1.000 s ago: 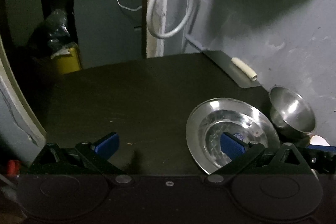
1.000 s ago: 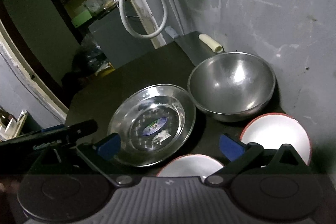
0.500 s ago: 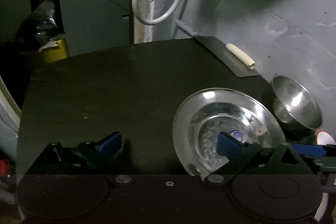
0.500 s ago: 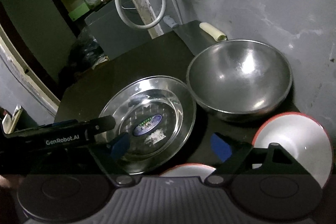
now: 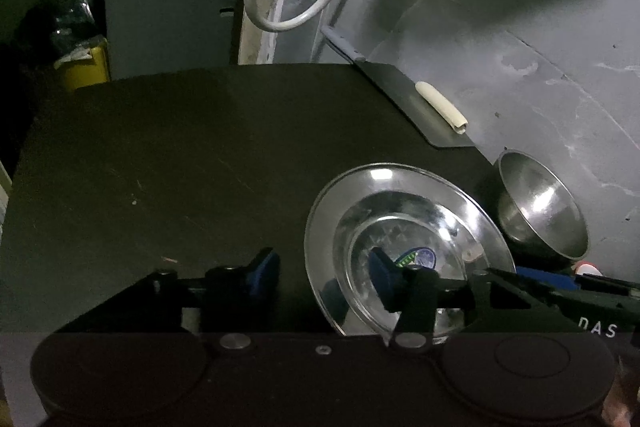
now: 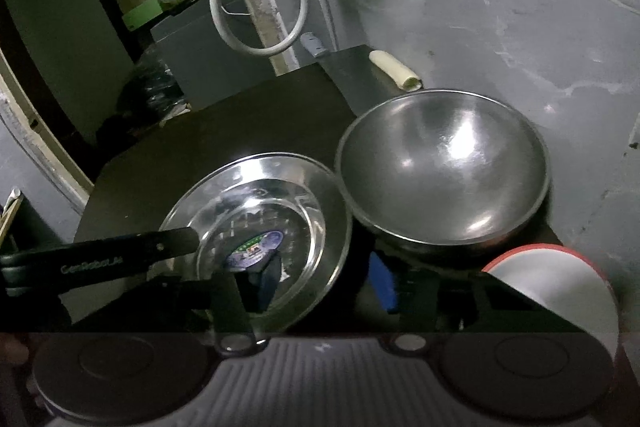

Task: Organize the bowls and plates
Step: 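Close both grippers on the labelled plate rim and lift it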

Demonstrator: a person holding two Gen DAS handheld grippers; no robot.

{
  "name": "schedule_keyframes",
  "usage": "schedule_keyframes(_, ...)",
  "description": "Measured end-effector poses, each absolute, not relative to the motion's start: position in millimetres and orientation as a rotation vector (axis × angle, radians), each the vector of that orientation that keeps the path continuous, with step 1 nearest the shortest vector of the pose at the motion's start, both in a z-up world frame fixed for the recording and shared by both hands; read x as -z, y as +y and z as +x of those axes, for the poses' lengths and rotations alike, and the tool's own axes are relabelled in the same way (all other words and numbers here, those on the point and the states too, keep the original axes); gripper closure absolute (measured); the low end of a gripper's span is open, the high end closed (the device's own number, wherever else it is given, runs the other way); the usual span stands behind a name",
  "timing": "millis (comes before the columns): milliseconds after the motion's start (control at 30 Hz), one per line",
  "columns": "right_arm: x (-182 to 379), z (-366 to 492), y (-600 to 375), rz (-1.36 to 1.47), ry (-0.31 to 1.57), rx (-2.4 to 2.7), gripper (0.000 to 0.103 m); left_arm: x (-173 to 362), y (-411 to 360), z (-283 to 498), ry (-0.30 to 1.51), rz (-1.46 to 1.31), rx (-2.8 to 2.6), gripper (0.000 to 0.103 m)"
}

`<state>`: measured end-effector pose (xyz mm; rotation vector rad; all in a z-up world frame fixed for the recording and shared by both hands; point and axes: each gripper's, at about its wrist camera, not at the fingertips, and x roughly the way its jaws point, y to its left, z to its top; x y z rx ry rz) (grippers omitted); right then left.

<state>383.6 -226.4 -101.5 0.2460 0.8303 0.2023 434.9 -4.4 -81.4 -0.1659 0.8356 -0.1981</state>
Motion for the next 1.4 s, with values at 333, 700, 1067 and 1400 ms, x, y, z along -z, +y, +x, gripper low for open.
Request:
schedule_keyframes(333, 100, 386, -221, 0.154, 0.842, -0.198, 0.076, 86, 0, 434, 0.854, -0.195, 0.219, 0.075)
schedule_keyframes(700, 91, 374, -222, 0.16, 0.83, -0.248, 0.077, 78, 3, 419, 0.853, -0.21, 0.224, 0.082)
schedule_keyframes(1067, 67, 340, -226, 0.166, 0.762, -0.297, 0.078, 48, 6, 377, 0.787, -0.19, 0.215, 0.081)
schedule_keyframes(1400, 39, 292, -222, 0.136, 0.717, -0.373, 0.078, 20, 11, 314, 0.743, -0.2, 0.171, 0.081)
